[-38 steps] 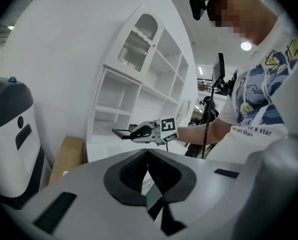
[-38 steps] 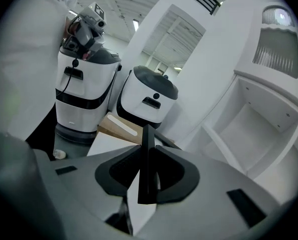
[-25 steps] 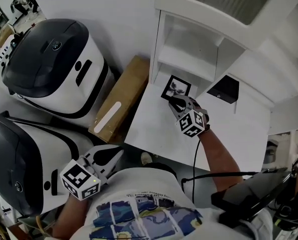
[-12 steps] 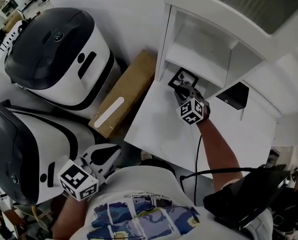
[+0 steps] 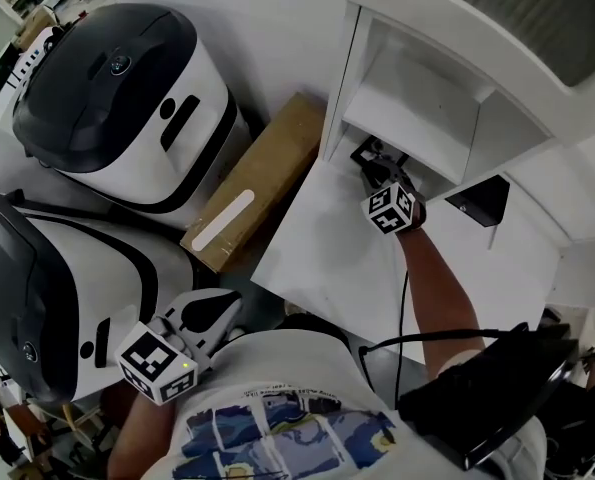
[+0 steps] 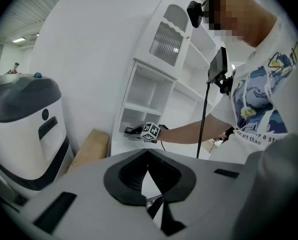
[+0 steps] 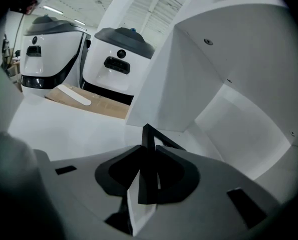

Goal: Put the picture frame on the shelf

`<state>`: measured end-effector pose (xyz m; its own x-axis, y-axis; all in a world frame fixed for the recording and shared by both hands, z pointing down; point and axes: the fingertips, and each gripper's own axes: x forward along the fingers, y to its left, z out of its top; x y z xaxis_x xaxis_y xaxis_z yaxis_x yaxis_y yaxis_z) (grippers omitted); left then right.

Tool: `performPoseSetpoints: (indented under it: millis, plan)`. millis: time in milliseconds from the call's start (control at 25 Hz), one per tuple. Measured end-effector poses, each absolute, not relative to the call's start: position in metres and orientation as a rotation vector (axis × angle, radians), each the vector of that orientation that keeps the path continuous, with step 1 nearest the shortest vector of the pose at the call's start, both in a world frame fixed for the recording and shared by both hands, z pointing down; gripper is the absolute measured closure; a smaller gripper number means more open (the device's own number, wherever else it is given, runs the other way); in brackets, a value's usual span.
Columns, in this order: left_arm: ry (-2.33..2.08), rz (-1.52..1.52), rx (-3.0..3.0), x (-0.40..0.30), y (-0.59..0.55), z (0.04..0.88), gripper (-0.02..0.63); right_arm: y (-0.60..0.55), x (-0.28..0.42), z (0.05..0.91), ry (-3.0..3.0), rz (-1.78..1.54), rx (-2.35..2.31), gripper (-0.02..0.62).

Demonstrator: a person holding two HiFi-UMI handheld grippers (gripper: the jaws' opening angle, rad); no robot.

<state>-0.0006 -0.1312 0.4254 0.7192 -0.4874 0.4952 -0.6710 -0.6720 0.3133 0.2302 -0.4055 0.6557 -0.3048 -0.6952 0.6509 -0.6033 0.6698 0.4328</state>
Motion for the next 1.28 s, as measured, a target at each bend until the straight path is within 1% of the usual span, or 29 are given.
performPoseSetpoints:
  millis: [800, 1280]
  plan:
    - [-0.896, 0.54, 2.414, 0.001, -0.138, 0.429, 0.594, -0.415, 0.241, 0.688, -2.002, 0.041, 0.95, 0.48]
    - [-0.893, 0.551, 2.432, 0.0, -0.135, 0.426, 0.594, -0.409, 0.238, 0.69, -2.027, 0.114, 0.942, 0.477]
